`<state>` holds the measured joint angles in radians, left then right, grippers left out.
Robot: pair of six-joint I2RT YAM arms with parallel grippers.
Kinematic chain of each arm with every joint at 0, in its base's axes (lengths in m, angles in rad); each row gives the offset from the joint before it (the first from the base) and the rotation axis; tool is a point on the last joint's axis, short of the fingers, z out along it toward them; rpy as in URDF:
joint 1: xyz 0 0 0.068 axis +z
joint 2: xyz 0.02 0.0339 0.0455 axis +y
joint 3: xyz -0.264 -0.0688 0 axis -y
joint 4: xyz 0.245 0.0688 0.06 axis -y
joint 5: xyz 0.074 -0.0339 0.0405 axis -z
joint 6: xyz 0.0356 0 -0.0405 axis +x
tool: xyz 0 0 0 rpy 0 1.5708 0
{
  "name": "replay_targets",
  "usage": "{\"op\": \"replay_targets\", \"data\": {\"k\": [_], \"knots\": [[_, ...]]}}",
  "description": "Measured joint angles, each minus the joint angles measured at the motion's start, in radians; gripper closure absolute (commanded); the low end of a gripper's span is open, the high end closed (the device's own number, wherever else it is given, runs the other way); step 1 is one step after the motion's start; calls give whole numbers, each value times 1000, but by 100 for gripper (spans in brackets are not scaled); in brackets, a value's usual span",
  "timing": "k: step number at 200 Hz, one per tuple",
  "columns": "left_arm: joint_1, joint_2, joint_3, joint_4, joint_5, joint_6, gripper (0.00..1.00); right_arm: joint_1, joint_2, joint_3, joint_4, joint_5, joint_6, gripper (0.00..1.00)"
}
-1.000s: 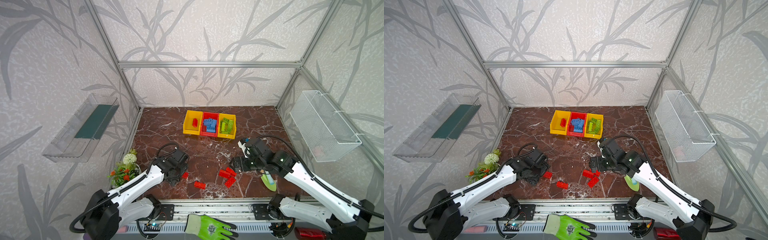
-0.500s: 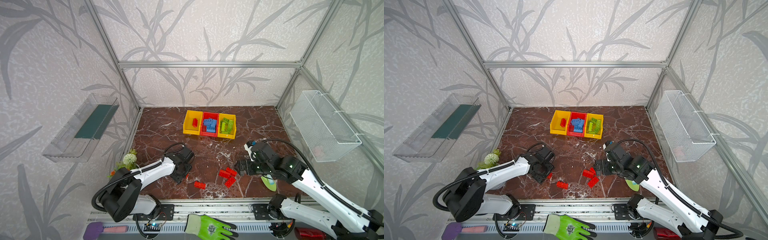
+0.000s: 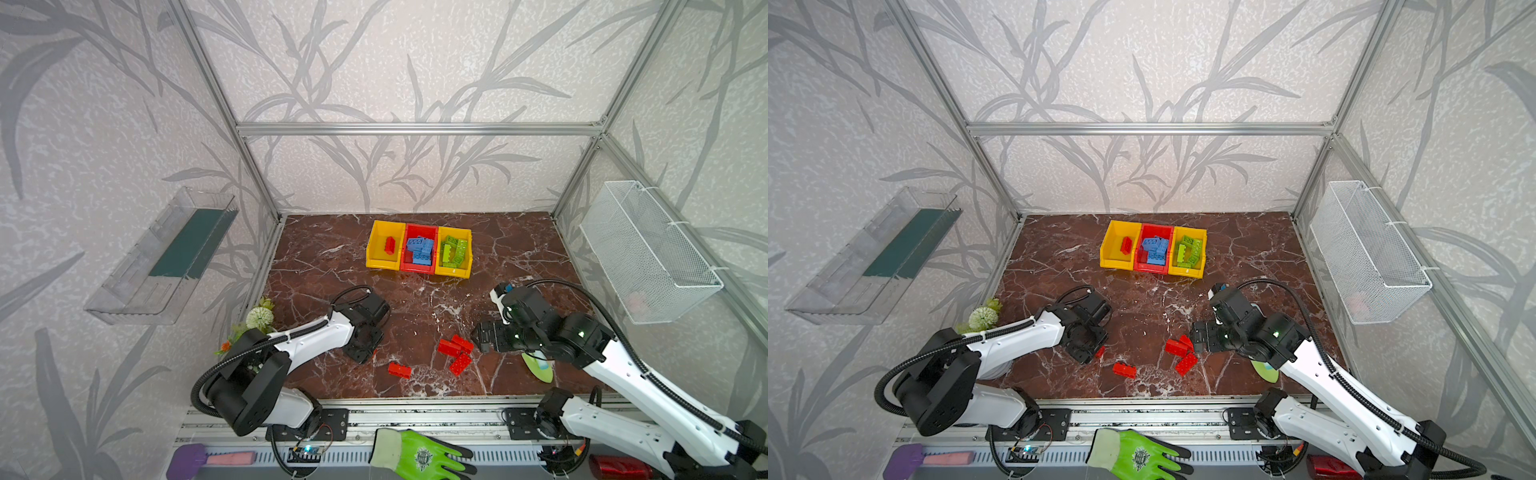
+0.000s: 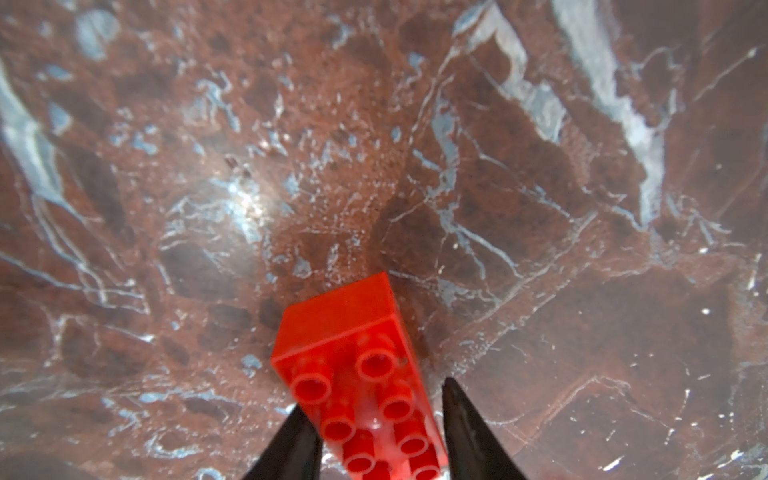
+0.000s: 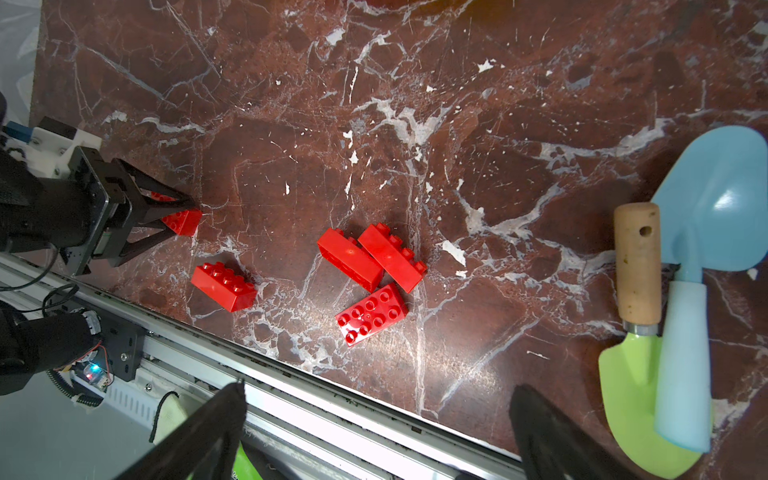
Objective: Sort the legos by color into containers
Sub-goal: 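Carry the red brick over the yellow bin and open the left gripper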
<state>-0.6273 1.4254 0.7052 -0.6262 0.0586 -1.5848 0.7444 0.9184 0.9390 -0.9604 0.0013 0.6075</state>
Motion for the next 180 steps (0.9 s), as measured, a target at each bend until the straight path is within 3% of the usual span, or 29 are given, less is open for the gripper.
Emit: {"op": "replay_targets", "data": {"k": [42, 79, 116, 180], "knots": [[21, 50, 70, -79, -21, 65, 78, -7, 65, 8, 15, 7, -19, 1], [39, 119, 333, -220, -128, 214, 80, -68, 144, 60, 36, -13, -55, 1], [102, 296, 700, -306, -198, 410, 80, -162, 240, 136, 52, -54, -97, 1], [183, 852, 1558, -483, -286, 794, 79, -263, 358, 277, 53, -89, -150, 1]]}}
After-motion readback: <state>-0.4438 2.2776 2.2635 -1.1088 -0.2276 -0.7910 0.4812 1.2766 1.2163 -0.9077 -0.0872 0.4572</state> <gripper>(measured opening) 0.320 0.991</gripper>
